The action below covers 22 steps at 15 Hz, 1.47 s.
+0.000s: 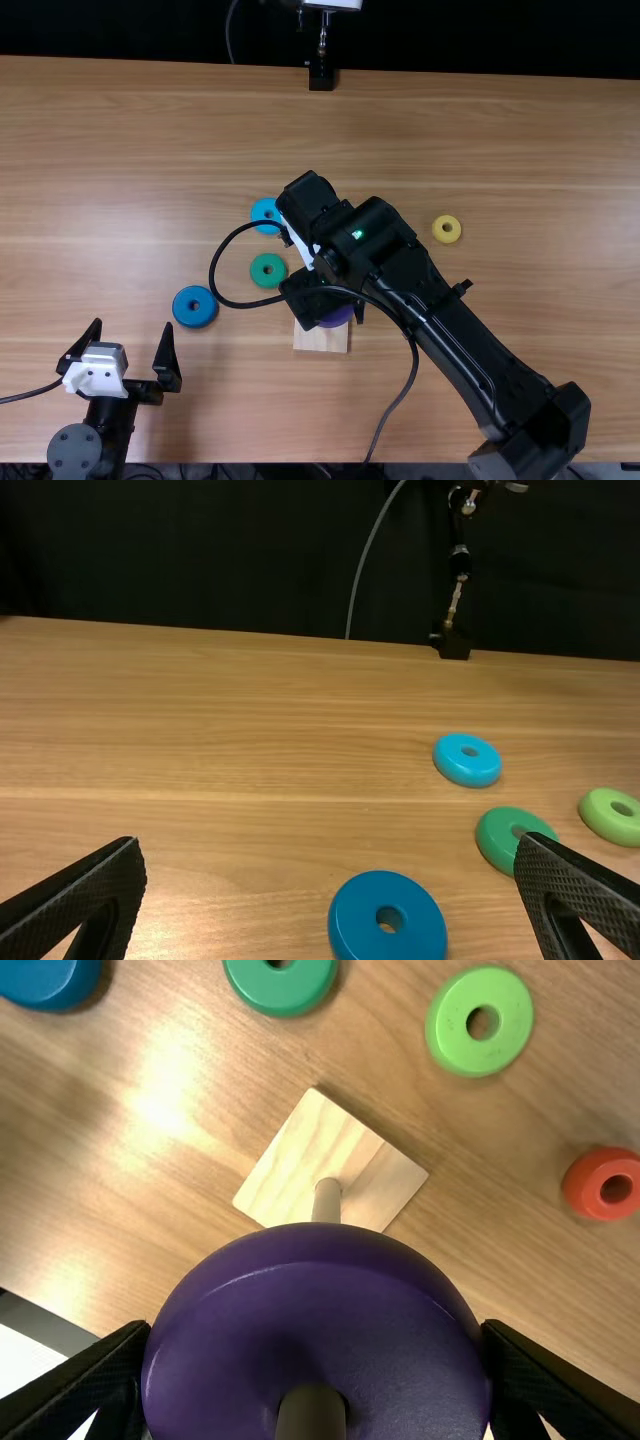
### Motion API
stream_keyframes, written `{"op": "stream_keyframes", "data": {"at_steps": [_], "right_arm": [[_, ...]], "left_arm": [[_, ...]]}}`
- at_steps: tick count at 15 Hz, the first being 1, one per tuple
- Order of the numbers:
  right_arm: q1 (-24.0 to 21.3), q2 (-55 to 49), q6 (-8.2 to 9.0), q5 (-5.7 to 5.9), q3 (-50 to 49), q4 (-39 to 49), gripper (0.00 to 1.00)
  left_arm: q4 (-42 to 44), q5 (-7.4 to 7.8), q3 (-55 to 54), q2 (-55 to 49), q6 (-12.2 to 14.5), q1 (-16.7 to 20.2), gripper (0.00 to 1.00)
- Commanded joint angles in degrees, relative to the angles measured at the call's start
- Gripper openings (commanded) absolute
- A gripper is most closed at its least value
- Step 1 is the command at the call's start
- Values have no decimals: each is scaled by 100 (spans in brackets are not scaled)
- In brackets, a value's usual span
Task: Build the Hanoi tower: stack the rings onto the peg from bottom to top in this color order: purple, dark blue, light blue, dark green, light green, yellow, orange.
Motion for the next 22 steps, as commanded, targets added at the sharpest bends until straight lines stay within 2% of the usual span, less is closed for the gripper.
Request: {"op": "stream_keyframes", "data": {"at_steps": [1, 2, 8, 12, 14, 15, 17, 22], "right_arm": [[37, -44, 24, 60, 53, 7, 97], [20, -44, 24, 60, 53, 7, 100], [11, -62, 3, 50, 62, 70, 100], [-7, -80, 13, 39, -35, 1167, 100], [-60, -132, -40, 50, -158, 1747, 100], [-227, -308, -50, 50, -307, 1979, 100], [-842, -1046, -40, 39, -817, 2612, 100], [-1809, -2971, -92, 39, -2619, 4785, 100]], "left_arm": [[-44, -23, -250, -73, 41, 39, 100], [-44, -23, -250, -73, 51, 39, 100], [-44, -23, -250, -73, 51, 39, 100], [-44, -23, -250, -73, 51, 31, 100], [-44, -23, -250, -73, 51, 31, 100], [-44, -23, -250, -73, 51, 39, 100], [-44, -23, -250, -73, 41, 39, 100], [-44, -23, -250, -73, 51, 39, 100]]}}
